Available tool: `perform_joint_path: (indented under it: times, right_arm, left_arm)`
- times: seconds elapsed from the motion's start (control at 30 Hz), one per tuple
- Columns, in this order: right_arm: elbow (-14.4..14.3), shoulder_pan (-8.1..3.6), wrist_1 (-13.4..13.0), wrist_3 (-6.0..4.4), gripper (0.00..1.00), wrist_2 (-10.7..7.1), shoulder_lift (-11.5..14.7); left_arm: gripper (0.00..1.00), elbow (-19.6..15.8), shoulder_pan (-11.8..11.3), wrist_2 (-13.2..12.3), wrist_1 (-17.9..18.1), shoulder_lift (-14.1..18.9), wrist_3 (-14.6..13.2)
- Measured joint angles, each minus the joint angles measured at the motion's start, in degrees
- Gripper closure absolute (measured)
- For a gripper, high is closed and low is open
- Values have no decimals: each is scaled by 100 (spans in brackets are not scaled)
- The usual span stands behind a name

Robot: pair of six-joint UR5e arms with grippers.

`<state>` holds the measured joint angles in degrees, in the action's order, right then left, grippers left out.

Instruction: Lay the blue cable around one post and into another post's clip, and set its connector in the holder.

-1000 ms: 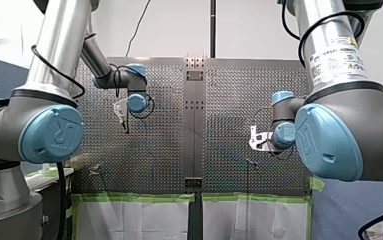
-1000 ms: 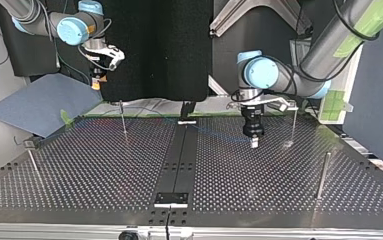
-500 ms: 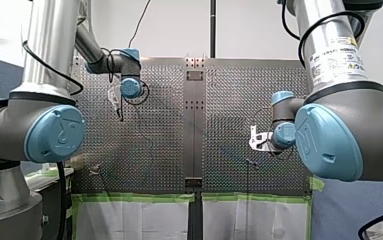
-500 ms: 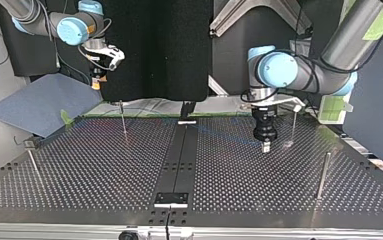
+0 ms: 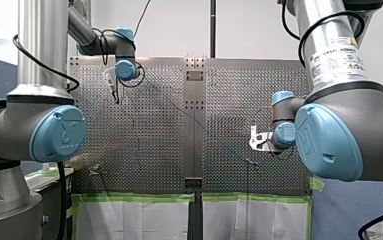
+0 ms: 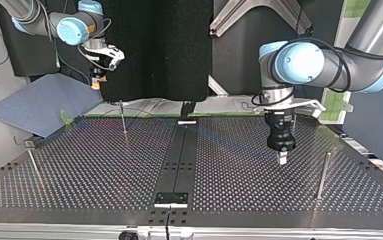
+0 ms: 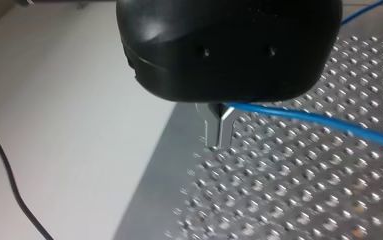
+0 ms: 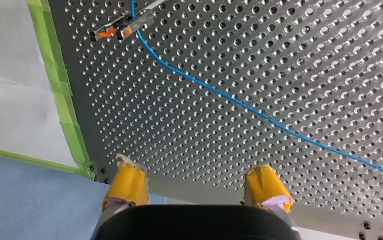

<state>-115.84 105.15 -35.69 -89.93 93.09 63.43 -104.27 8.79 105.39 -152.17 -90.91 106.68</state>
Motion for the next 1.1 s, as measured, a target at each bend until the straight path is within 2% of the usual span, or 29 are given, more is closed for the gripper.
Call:
perform_joint_path:
  times: [0.23,0.37,0.53,0.7,0.9,1.1]
  right_arm:
    - [1,-16,0,2,2,0,0]
    - [2,-22,0,11,2,0,2]
    - [2,-20,0,10,2,0,6]
    - [0,-20,0,14,2,0,8]
    - [1,-20,4,12,2,0,9]
    - [-1,-22,8,13,2,0,10]
  left_arm:
    - [96,-171,48,-348,-206,310,-168]
    - [96,-313,36,-521,-256,275,-196]
    - [96,-345,-24,-589,-268,249,-170]
    - [96,-321,-87,-557,-270,250,-139]
    - [96,-226,-165,-354,-299,251,-137]
    - [96,-114,-273,-167,-473,254,-77]
